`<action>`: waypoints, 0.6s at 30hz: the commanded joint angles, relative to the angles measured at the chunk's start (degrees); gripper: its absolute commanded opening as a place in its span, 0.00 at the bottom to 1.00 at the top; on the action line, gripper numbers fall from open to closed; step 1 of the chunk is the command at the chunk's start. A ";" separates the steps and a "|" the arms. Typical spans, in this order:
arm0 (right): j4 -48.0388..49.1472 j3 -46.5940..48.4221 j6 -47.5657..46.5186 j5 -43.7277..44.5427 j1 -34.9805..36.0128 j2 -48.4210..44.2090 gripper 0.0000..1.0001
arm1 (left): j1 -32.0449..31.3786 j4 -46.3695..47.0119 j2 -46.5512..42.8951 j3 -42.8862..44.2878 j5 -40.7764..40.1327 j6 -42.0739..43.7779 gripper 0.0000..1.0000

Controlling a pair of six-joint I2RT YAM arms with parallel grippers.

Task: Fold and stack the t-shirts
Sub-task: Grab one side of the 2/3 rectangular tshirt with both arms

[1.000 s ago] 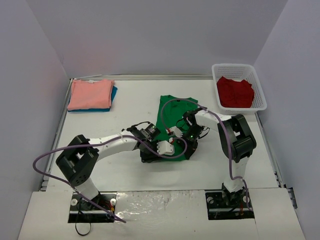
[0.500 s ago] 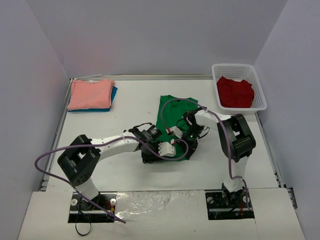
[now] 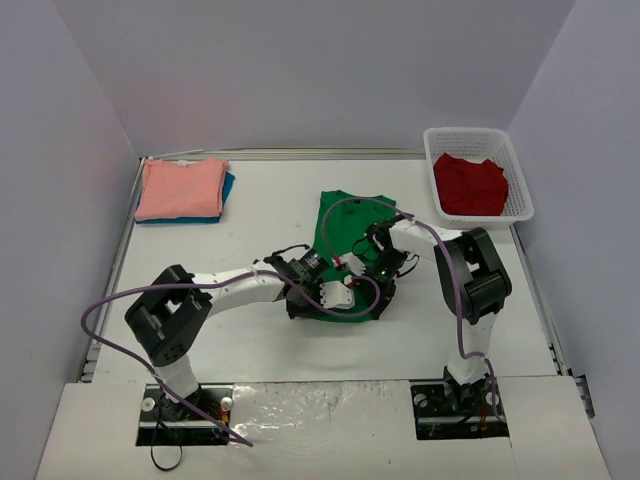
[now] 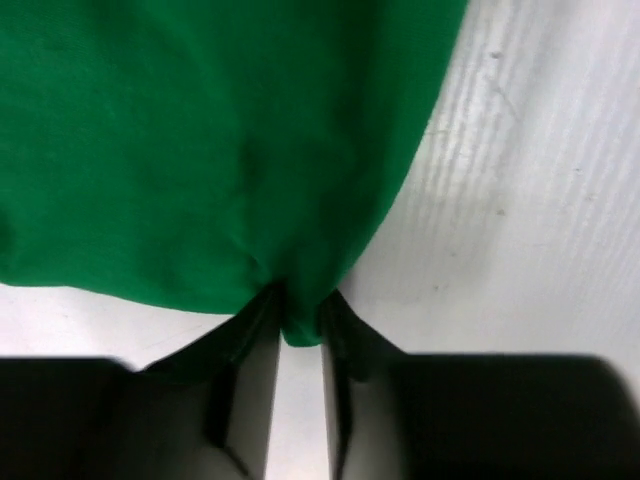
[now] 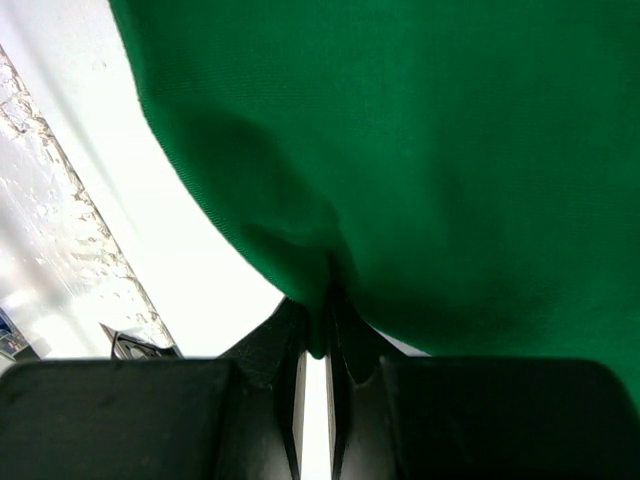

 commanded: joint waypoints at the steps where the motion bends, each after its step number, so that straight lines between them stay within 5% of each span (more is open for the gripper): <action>1: 0.25 -2.20 -1.36 5.11 -0.19 2.62 0.00 | -0.45 -1.71 3.95 -0.64 -1.66 -0.28 0.18; 2: 0.25 -2.20 -1.36 5.20 -0.19 2.62 0.00 | -0.45 -2.06 4.31 -0.46 -1.84 -0.63 0.03; 9: -0.28 -3.17 -0.83 5.99 -0.19 0.08 0.00 | -0.28 -4.43 1.34 1.20 0.00 -0.46 0.02; 18: -2.04 -3.08 0.40 6.78 -2.47 -10.82 0.00 | 1.22 -18.57 -3.77 8.23 7.30 2.09 0.02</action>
